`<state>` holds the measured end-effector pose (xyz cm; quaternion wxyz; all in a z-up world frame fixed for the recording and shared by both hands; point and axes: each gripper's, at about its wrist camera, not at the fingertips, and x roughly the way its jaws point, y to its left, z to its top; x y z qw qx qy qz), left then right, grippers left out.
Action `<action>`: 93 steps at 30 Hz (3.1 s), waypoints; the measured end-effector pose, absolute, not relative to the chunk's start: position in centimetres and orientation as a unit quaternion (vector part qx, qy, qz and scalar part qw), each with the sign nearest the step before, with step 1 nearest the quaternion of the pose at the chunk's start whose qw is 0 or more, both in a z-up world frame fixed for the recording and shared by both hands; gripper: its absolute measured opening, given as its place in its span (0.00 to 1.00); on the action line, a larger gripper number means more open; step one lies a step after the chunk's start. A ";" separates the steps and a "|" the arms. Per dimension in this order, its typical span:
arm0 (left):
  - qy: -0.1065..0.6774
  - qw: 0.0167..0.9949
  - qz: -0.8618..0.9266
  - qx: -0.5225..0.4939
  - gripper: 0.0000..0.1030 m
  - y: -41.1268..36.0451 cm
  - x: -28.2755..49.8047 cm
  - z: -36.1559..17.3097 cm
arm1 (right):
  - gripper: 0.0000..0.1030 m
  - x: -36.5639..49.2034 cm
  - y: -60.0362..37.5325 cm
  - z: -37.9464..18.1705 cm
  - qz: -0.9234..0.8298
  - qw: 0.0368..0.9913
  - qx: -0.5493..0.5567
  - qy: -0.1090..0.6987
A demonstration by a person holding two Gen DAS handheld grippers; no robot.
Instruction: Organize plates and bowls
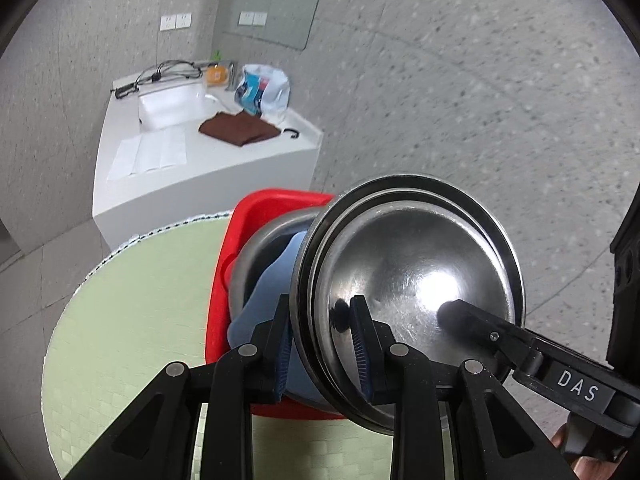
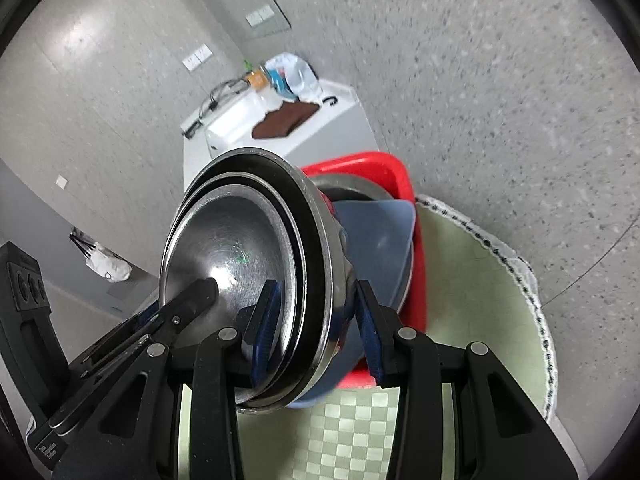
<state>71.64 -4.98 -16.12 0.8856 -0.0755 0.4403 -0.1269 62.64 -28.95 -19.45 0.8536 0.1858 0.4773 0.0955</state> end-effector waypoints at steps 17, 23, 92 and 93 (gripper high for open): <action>0.500 0.856 -0.113 -0.065 0.34 -7.7 78.9 -20.7 | 0.40 65.5 -26.5 -21.9 0.049 0.865 0.098 0.490; 0.487 0.864 -0.104 -0.075 0.56 -7.2 77.7 -19.9 | 0.42 64.8 -27.1 -21.4 0.057 0.868 0.116 0.480; 0.161 0.986 0.026 -0.019 0.99 -6.3 -26.5 4.2 | 1.00 -8.6 -26.6 2.3 0.138 0.970 0.034 0.199; 0.159 0.987 0.024 -0.019 0.99 -6.4 -27.2 4.3 | 1.00 -9.1 -26.5 2.3 0.138 0.970 0.033 0.196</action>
